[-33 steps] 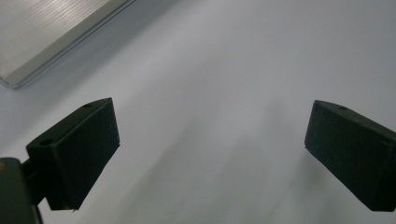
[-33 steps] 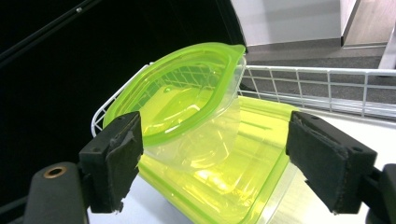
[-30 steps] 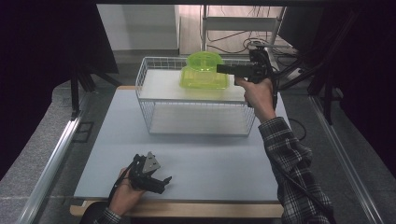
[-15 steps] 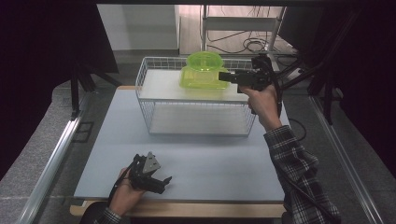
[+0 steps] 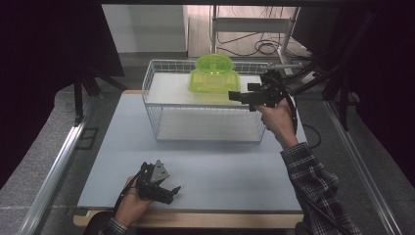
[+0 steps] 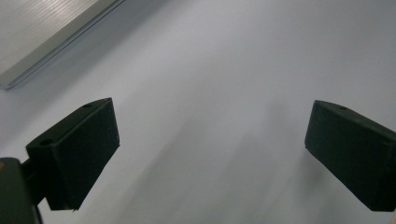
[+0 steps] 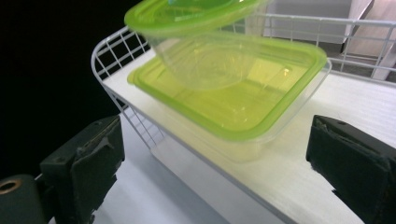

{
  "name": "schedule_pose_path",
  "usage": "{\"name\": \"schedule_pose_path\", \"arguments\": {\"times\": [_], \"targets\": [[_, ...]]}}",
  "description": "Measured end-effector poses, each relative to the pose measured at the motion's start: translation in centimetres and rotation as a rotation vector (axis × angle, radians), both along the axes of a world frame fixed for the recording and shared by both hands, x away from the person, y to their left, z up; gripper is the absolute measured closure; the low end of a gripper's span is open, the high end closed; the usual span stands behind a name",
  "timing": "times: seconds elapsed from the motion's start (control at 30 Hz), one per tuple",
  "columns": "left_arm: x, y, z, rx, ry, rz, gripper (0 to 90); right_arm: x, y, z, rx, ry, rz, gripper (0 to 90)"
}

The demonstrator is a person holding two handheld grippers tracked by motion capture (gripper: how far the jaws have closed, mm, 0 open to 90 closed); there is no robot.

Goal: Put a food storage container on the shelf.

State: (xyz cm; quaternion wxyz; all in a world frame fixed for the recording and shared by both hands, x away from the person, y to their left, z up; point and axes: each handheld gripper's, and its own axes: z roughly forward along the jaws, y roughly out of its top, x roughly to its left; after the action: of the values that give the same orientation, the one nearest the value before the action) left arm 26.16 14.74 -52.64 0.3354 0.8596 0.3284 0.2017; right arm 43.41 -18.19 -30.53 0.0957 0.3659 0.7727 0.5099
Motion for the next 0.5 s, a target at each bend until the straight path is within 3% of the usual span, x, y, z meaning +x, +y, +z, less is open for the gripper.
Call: {"name": "schedule_pose_path", "arguments": {"times": [0.3,0.5], "targets": [[0.0,0.0,0.0,-0.005,-0.002,0.003,2.7,-1.1,0.2,-1.0,-0.015,-0.009,0.026,3.7],[0.0,0.0,0.1,-0.006,0.004,0.003,2.7,-1.6,0.2,-1.7,-0.070,-0.034,0.025,3.4]]}}
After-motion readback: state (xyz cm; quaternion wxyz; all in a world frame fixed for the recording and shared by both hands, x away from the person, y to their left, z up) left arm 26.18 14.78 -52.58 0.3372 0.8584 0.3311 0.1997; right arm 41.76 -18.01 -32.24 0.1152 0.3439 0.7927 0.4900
